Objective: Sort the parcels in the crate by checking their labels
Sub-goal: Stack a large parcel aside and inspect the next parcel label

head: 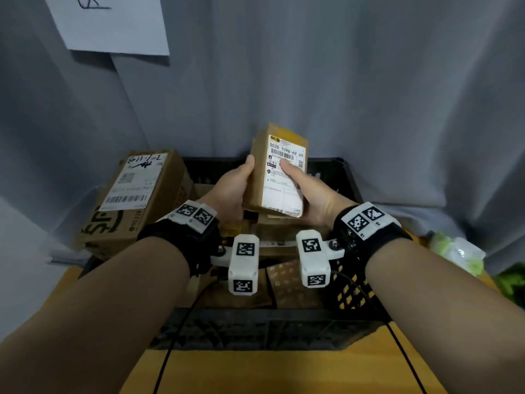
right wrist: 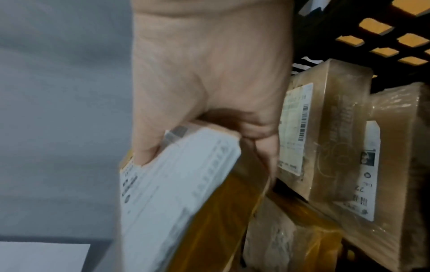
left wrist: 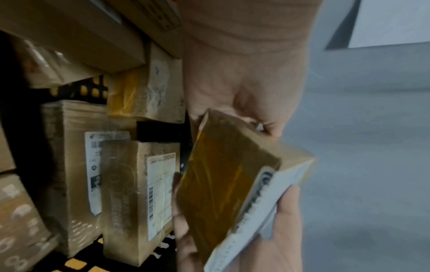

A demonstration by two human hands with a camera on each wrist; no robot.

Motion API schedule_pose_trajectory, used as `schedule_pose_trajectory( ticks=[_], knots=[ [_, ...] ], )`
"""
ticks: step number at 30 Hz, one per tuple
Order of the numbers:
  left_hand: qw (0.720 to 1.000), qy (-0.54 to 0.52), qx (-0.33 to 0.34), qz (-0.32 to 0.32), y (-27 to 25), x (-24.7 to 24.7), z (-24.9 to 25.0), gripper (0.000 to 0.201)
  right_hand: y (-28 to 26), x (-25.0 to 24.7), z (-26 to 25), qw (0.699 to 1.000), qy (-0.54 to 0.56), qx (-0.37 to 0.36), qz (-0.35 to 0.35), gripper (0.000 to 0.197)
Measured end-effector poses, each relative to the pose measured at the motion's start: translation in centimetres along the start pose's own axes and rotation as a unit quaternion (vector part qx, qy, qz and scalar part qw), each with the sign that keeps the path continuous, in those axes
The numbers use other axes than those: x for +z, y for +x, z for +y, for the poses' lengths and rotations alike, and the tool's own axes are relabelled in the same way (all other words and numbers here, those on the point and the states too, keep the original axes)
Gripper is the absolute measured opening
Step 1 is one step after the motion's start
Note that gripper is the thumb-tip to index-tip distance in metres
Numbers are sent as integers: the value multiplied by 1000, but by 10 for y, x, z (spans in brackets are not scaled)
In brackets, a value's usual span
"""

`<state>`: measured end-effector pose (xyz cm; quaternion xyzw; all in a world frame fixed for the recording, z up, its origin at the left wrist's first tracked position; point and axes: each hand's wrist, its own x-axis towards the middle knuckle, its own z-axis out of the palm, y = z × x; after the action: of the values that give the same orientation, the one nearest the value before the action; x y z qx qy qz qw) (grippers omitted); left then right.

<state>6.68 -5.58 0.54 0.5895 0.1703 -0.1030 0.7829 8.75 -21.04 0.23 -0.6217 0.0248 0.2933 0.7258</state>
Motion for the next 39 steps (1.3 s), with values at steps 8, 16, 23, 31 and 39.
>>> schedule_pose_trajectory(
  ticks=[8, 16, 23, 31, 39],
  knots=[
    [988, 120, 91, -34, -29, 15, 17, 40, -24, -16, -12, 980, -159, -107, 45, 48],
    [985, 128, 113, -26, -35, 7, 24, 63, -47, -20, -18, 963, -236, -130, 26, 55],
    [982, 133, 136, -13, -38, 9, 35, 67, -53, -14, -26, 960, -233, -149, 37, 60],
    [987, 42, 150, 28, -48, 6, 52, 19, -58, -23, -36, 974, -150, -165, 37, 66],
    [989, 148, 16, -4, -40, 2, 27, 28, -54, -52, -27, 969, -64, -180, 157, 18]
  ],
)
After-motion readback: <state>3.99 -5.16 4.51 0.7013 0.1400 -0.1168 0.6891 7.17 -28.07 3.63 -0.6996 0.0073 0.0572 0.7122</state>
